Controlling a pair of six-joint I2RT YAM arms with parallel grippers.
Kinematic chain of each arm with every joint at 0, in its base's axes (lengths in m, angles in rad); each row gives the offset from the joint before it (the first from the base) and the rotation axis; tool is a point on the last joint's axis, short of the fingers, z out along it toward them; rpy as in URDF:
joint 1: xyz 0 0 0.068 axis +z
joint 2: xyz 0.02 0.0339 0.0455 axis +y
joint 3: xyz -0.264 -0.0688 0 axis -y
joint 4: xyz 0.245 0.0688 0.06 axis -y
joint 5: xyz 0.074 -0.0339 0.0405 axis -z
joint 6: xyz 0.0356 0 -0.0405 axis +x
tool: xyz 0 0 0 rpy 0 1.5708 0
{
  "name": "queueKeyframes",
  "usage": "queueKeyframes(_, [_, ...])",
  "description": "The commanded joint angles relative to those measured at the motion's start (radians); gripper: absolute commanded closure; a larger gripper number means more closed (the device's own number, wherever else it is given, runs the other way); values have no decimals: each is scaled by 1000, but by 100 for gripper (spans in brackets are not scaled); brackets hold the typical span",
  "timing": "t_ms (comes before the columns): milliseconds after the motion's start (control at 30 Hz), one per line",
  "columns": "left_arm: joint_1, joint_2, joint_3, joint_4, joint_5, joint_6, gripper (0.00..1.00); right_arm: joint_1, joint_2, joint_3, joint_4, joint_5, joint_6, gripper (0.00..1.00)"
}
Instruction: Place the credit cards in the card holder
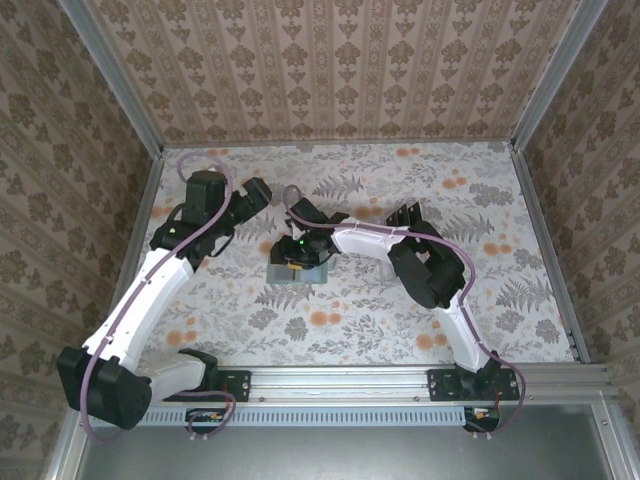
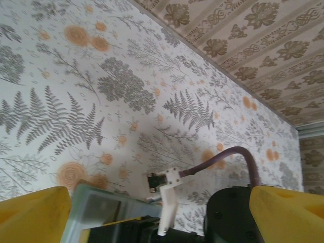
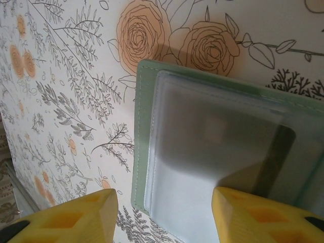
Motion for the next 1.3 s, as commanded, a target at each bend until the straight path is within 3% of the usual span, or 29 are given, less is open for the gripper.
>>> queueKeyframes(0, [4,23,51,-4,69,-90,0,-16,-101,-73,-30,29,-17,46])
queueKeyframes(133, [-18,57,109,-18,80,-151,0,-71,-286,-174,-101,113,-68,46])
queueKeyframes(267, [-63,98,189,-49,62,-205,0,-143,-449,-217,-278,251,-155,46])
queueKeyframes(433, [-150,171,334,-150,1,-267,0,-211,-549,-215,-497,437,-268,47])
queueKeyframes(867, [-259,244,472,-132,-38,-249,0,-221,-570,-286,-670,663,-349,56])
queueKeyframes(1267, [-268,245,492,-85,-32,-218,0,-228,-516,-335,-660,700,-367,60])
